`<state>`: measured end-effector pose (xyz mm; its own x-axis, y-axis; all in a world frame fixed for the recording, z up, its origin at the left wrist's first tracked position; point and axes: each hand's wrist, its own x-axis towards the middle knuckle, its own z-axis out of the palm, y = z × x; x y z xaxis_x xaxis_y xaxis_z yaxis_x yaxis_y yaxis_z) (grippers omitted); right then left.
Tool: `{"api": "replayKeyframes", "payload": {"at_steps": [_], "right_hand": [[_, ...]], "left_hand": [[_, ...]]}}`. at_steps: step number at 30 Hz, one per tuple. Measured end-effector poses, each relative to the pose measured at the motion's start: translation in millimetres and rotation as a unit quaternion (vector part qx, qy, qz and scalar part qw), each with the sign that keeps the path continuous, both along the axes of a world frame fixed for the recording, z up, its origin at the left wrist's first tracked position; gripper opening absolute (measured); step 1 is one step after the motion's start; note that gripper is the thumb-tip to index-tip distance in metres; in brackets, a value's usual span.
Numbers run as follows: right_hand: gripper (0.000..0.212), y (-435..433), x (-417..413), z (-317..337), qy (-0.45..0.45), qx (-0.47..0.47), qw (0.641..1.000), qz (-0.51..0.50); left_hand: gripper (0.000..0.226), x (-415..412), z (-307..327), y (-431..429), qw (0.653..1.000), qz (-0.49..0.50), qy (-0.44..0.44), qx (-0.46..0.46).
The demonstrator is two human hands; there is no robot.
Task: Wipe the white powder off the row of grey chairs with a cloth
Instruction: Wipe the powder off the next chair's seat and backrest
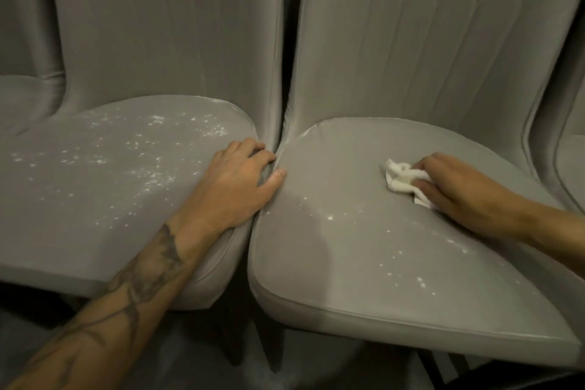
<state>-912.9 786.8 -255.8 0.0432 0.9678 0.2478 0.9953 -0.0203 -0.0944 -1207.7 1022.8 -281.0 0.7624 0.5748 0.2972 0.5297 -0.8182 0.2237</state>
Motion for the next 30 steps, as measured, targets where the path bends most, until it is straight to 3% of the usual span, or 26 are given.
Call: {"api": "replayKeyframes", "payload": {"at_steps": [2, 4, 8, 10, 14, 16, 21, 24, 27, 30], "right_hand": [[0.046, 5, 29, -1, 0.011, 0.0, 0.995, -0.1], [0.032, 9, 24, -6, 0.028, 0.017, 0.991, -0.132], [0.033, -6, -36, -4, 0.07, 0.007, 0.998, 0.003], [0.033, -11, -25, 1, 0.03, -0.009, 0.999, 0.026], [0.036, -15, 40, 4, 0.028, -0.023, 0.989, -0.146], [0.028, -17, 33, -1, 0.04, -0.009, 0.984, -0.173], [0.023, -36, -20, 0, 0.05, -0.003, 0.999, -0.006], [0.027, -41, 31, 4, 0.005, -0.024, 0.994, -0.105], [0.028, -44, 62, 2, 0.027, -0.034, 0.97, -0.237], [0.024, -44, 22, -4, 0.048, -0.023, 0.984, -0.173]], "left_hand": [[0.07, 1, -1, 1, 1.0, 0.0, 0.003, 0.001], [0.07, 1, -3, 4, 1.0, -0.003, 0.004, 0.005], [0.072, 1, -3, 5, 1.0, -0.004, 0.0, 0.011], [0.073, 1, -2, 4, 1.0, -0.003, 0.0, 0.008], [0.076, 1, -4, 6, 1.0, -0.002, -0.007, 0.006], [0.076, 0, -5, 7, 1.0, -0.001, -0.008, 0.01], [0.077, 1, -4, 7, 1.0, -0.004, -0.007, 0.009], [0.077, 0, -3, 6, 1.0, -0.007, -0.007, 0.009], [0.076, -2, -4, 6, 1.0, -0.002, -0.006, 0.01], [0.074, -1, -2, 4, 1.0, -0.001, -0.008, 0.009]]}}
